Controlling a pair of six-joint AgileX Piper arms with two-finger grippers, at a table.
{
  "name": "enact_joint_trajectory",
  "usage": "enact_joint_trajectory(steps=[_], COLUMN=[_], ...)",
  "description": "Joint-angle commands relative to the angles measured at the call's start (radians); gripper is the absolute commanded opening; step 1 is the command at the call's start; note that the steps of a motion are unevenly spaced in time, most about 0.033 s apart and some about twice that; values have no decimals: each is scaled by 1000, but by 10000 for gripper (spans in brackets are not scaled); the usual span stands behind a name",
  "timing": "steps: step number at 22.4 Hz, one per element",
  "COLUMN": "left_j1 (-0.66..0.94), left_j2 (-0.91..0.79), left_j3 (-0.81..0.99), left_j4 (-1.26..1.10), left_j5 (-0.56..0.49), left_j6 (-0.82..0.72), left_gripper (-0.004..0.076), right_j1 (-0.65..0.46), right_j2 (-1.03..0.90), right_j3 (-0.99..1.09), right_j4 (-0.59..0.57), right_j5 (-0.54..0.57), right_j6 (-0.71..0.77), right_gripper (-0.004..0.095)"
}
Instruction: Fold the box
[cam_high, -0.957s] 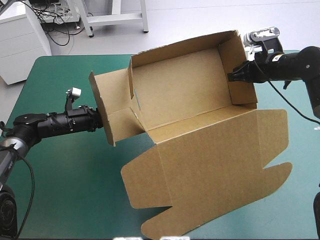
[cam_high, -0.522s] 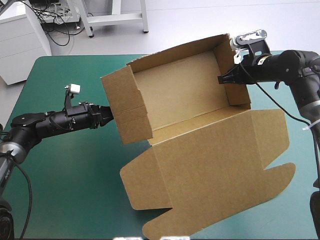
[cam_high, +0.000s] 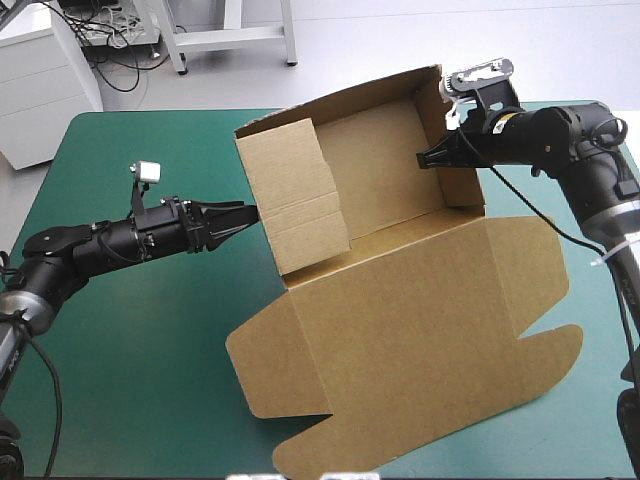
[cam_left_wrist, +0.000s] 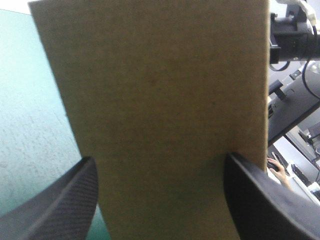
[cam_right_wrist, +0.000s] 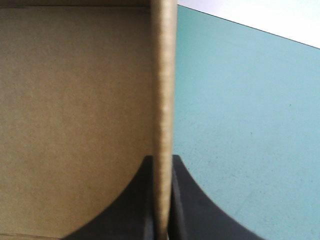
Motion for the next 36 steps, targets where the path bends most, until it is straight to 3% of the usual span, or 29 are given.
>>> enact_joint_trajectory(steps=[1,17,20,25,29,33,36], left_j1=[-38,-56,-84,-199,-331,-461,-524], left_j2=[-33,-33,-33,-33,-31,23,81], left_j3=[-29,-71,-131,-268,-427,-607,-709], left_j4=[-125,-172,-111,176,511,1069,1325], left_j5=[123,120,26,-187,-433,-435,-403], left_j6=[30,39,-11,-223,-532,-998,-1200], left_gripper=[507,506,506,506,496,473,471], right_j1=[13,20,27,27,27,27,27], right_j2=[-40,-40,-40,-40,-40,-40,-40], right_j3=[-26,-26,-26,-26,-26,-26,-26], right_j4=[16,-25,-27,-44,-59,-57,-59], right_j5=[-78,-104,-110,-131,-143,-156,-157], right_j6=[22,74,80,114,148,172,214], right_gripper=[-21,-19,-18,-17,-17,-17,-17])
